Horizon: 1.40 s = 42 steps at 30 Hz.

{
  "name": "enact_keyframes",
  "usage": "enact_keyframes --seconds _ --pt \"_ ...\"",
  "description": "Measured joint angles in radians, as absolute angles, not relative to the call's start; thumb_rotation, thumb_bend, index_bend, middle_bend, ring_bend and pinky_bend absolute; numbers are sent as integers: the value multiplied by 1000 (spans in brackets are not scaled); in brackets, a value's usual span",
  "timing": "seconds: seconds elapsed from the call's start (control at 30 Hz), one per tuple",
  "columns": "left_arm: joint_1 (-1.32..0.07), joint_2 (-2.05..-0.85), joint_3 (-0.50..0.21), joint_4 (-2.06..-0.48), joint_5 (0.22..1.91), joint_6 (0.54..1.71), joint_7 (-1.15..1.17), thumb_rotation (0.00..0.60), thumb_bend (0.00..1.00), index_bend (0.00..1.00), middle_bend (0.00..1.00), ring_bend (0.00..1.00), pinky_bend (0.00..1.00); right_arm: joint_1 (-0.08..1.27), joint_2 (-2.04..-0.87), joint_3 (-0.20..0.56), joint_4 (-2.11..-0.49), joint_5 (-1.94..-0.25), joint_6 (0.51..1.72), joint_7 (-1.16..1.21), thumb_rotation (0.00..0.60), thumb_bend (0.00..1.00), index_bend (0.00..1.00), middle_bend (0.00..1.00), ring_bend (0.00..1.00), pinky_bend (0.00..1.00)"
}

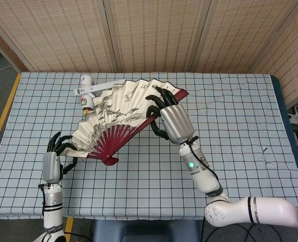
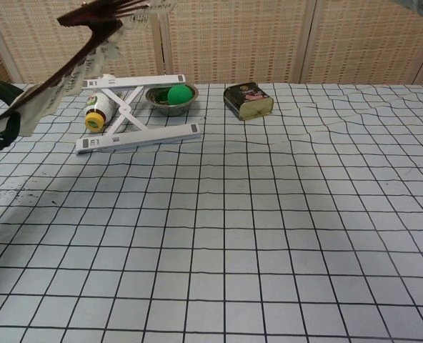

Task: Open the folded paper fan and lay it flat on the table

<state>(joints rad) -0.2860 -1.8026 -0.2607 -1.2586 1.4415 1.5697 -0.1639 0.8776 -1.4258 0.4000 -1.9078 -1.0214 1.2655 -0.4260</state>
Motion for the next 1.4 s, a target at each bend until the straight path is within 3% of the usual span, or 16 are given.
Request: enact_keyframes --seconds 0.4,0.6,0.73,0.83,1.0,1.07,1.17,1.23,1.27,1.33,1.4 --pt "-292 -1803 -244 -1094 1466 1598 -165 600 499 422 229 83 133 745 -1430 228 -1876 -1278 1422 -486 600 755 723 204 0 81" --pt "-289 -1811 -227 -1019 1472 1604 -189 600 499 408 224 84 132 670 -1460 165 -1828 -1330 1469 -460 600 756 705 204 0 81" --pt "-287 -1816 -202 -979 1478 1595 -191 600 499 386 211 83 132 627 -1489 124 -1770 -1360 1487 -417 600 755 660 204 0 81" --pt "-284 -1824 -182 -941 1490 1595 -191 600 499 314 195 83 132 600 -1520 101 -1707 -1382 1495 -375 600 755 615 204 0 81" --pt "-281 -1851 -146 -846 1512 1592 -189 600 499 119 124 68 131 552 -1598 69 -1583 -1418 1508 -269 600 755 483 204 0 81" --pt "-281 -1867 -129 -788 1521 1584 -189 600 498 51 87 51 127 530 -1626 54 -1543 -1427 1509 -224 600 755 387 199 0 81" --pt "-282 -1889 -103 -698 1529 1553 -194 600 494 0 14 6 120 500 -1641 34 -1522 -1428 1495 -192 600 752 147 138 0 77" --pt "-283 -1899 -82 -656 1534 1517 -207 600 492 0 0 0 120 495 -1640 25 -1514 -1425 1478 -208 600 692 20 61 0 51" --pt "-283 -1901 -72 -647 1536 1503 -213 600 489 0 0 0 120 493 -1634 18 -1515 -1418 1459 -227 600 625 2 32 0 38" --pt "-283 -1896 -53 -646 1543 1484 -224 600 482 0 0 0 118 491 -1617 9 -1527 -1402 1420 -262 600 399 0 1 0 19" --pt "-283 -1886 -49 -662 1545 1481 -230 600 479 0 0 0 117 489 -1584 1 -1558 -1383 1379 -310 600 294 0 0 0 15"
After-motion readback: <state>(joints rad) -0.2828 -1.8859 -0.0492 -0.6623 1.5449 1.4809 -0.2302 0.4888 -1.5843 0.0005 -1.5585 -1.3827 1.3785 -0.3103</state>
